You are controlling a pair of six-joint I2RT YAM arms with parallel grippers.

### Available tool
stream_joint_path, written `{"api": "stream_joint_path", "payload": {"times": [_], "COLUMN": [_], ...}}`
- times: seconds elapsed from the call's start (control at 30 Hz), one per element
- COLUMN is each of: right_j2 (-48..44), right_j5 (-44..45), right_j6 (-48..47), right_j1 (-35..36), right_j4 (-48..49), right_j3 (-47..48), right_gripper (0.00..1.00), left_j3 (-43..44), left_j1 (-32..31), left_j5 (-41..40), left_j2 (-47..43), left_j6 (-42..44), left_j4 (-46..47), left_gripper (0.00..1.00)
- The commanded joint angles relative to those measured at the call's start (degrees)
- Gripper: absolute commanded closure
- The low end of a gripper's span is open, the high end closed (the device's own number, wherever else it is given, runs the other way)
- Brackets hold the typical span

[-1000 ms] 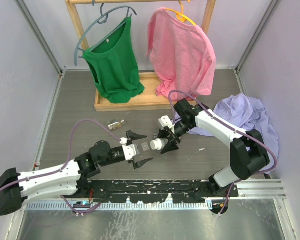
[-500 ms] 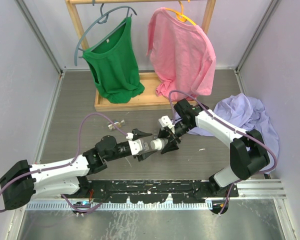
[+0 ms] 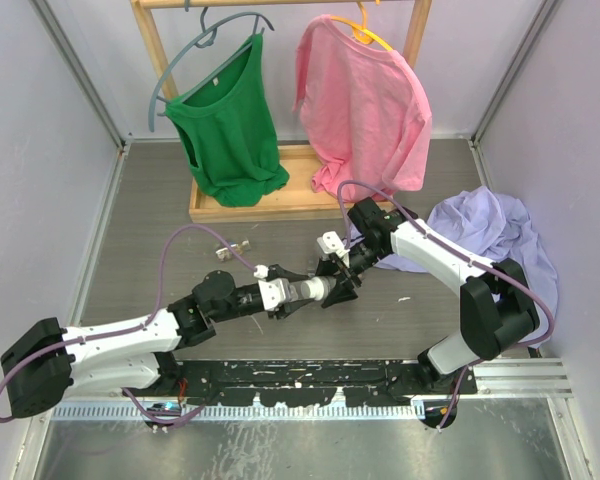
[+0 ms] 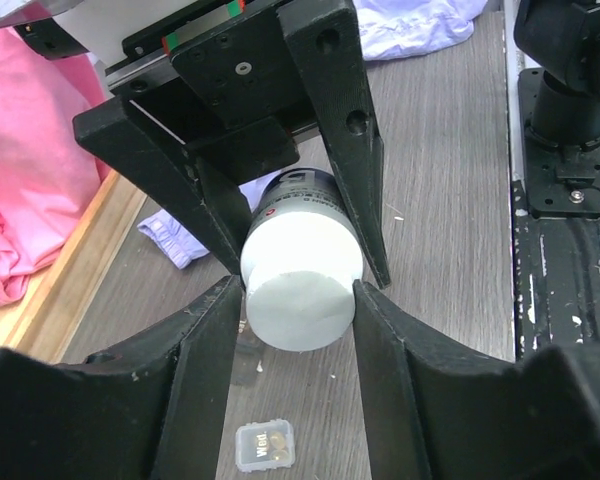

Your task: Sort the pills into containers

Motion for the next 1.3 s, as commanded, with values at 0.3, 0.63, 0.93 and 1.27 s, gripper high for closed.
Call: {"api": "stream_joint_path", "payload": {"times": [0.3,0.63,0.93,1.27], "right_j2": [-1.0,-0.9,-0.8,-1.0], "right_j5": [-1.1,-1.0,-1.3,-1.3], "right_j6": [-0.6,-0.6,-0.5,-0.5], "right_j1": [0.1,0.1,0.0,0.0], "right_j4": [-0.5,-0.7,-0.8,-0.9], "right_j3": [0.7,1.0,1.1,1.2], "right_gripper": [0.99,0.99,0.99,0.99], "left_j3": [2.8,8.5,16.0,19.7], "left_j1": [0.3,0.4,0.3,0.2], "left_j5": [1.6,-10.0,-23.8,-26.4], "left_j2": [-4.7,-5.4,-4.4,-2.8], "left_j6": [-13.3,-44.1,-67.0,-84.8], "left_j4": [2.5,-9.6,-28.4,-36.6], "left_gripper": [0.68,0.94,1.00,0.98]}}
